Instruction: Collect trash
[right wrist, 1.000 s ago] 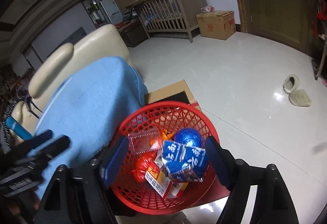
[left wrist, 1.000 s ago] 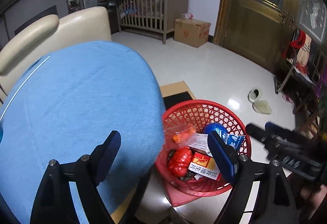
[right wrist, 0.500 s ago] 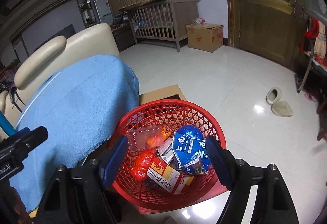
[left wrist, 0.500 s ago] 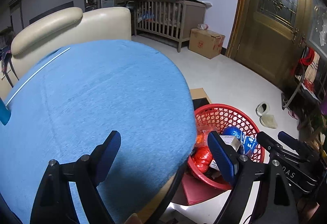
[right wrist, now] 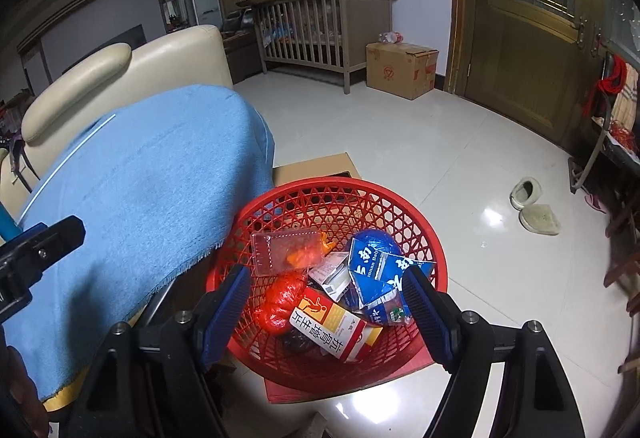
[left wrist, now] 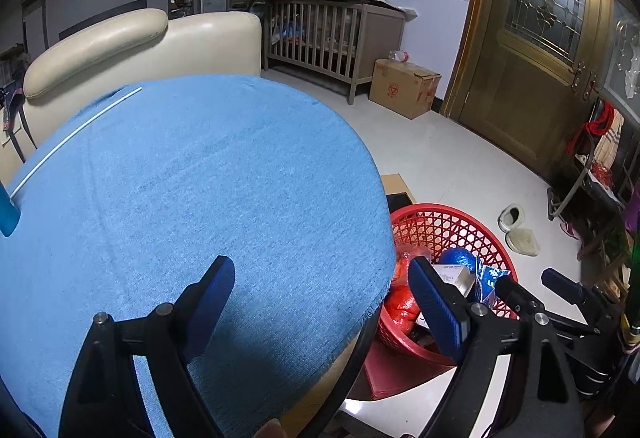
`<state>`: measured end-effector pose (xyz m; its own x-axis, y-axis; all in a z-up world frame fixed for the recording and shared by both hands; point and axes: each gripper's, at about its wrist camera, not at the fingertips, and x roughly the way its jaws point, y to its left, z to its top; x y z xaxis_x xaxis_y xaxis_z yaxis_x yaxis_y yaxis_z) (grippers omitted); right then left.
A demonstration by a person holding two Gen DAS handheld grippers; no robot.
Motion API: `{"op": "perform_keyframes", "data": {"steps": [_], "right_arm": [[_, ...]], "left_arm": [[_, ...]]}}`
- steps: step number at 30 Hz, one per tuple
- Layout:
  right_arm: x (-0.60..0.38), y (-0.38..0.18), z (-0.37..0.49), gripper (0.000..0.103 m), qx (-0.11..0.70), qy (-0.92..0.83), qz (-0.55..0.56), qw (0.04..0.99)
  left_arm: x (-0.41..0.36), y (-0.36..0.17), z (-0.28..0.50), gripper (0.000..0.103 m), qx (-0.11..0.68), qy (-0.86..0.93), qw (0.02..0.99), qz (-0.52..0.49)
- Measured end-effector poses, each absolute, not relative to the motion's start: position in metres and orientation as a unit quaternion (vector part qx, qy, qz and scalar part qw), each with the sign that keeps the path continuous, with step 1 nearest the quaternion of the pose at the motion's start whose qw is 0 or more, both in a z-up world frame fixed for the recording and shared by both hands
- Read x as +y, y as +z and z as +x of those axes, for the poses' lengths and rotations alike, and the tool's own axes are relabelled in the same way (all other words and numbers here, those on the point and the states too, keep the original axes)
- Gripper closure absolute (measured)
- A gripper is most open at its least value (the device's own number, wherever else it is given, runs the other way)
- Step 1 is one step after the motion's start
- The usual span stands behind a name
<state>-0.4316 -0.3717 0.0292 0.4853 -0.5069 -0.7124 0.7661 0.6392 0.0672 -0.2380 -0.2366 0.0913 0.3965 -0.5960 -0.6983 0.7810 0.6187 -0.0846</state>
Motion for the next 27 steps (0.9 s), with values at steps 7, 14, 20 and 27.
{"op": "perform_keyframes", "data": {"steps": [7,14,20,27], "right_arm": [[-0.37,0.028,-0.433,0.022,0.337,-0.373,0.197,0.842],[-0.373,0.026,-0.438,0.022,0.336,-0.371,0.205,0.841],[-0.373,0.026,-0.439,0.022,0.336,-0.371,0.205,0.841],[-0.373,0.025,-0.439,0.022,0.336,-0.374,0.204,0.84]], "left_arm": [[-0.24,0.091,-0.244,0.014,0.354,-0.412,0.827,0.142],[-0.241,0.093,-0.247,0.014,0.349,-0.41,0.829,0.15],[-0.243,0.093,-0.25,0.014,0.345,-0.412,0.829,0.156],[-0.239,0.094,-0.246,0.014,0.346,-0.407,0.833,0.146]]}}
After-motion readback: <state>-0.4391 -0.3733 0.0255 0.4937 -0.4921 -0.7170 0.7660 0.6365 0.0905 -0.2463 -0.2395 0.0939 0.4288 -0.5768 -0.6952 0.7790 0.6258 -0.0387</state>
